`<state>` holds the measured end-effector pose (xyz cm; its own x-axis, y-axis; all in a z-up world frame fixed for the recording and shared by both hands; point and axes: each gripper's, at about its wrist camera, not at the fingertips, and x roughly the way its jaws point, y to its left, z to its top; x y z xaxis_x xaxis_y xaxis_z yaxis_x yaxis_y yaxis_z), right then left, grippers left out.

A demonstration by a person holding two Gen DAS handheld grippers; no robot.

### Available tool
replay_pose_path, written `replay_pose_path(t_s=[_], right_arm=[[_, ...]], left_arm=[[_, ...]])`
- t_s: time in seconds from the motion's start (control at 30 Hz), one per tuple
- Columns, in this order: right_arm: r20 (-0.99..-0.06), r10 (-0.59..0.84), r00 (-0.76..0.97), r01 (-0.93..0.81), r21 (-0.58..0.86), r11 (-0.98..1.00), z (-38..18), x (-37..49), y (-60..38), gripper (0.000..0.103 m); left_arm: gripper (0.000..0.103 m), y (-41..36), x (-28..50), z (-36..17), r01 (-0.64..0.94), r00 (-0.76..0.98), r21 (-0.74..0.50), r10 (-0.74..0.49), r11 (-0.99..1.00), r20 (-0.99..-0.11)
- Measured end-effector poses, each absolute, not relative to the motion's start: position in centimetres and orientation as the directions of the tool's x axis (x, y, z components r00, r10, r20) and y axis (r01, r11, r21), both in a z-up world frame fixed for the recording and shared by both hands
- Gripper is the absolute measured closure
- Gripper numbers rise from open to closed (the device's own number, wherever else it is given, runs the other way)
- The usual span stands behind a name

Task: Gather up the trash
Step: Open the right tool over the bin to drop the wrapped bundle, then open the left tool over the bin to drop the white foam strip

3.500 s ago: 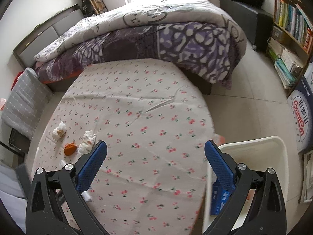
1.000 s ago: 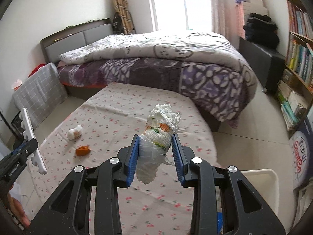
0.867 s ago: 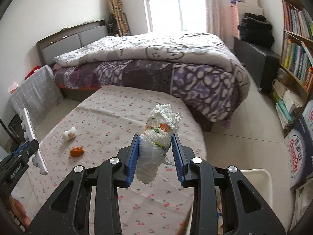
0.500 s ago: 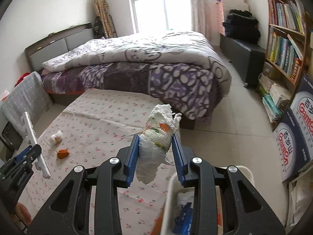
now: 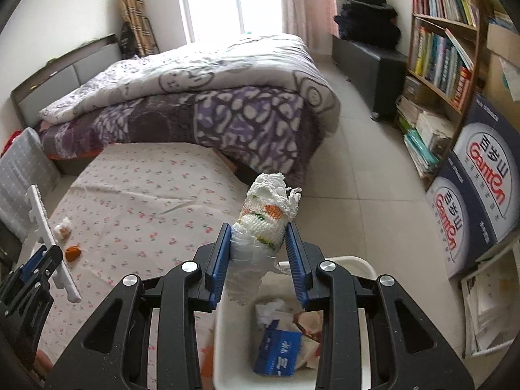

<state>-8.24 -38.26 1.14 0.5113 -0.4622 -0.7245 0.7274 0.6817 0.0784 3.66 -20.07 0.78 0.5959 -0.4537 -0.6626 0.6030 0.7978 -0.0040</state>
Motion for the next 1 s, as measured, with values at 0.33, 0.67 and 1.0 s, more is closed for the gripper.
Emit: replay_pose_path(t_s=[0.33,0.67,1.0], right_arm=[[-0.784,-0.452,0.425,0.758,0.037,0.651,-0.5,-10.1,-40.7,0.067],[-0.772,-0.518,0.369,0.836,0.033,0.547,-0.3,-13.3,-43.5,0.022],[-0.761,-0.552,0.342,0.889,0.072,0.452,0.1,-15.8,-45.8,0.008]], left_arm=[[0.078,-24.3,0.4,-0.6,0.689,0.529,0.003,-0.500,0.724,-0.686],[0.078,-28.0,-3.3,-2.0,0.775,0.441,-0.004,-0.544,0.633,-0.714],[0.078,-30.4,-6.1,-3.3,0.825,0.372,-0.012,-0.560,0.565,-0.741]])
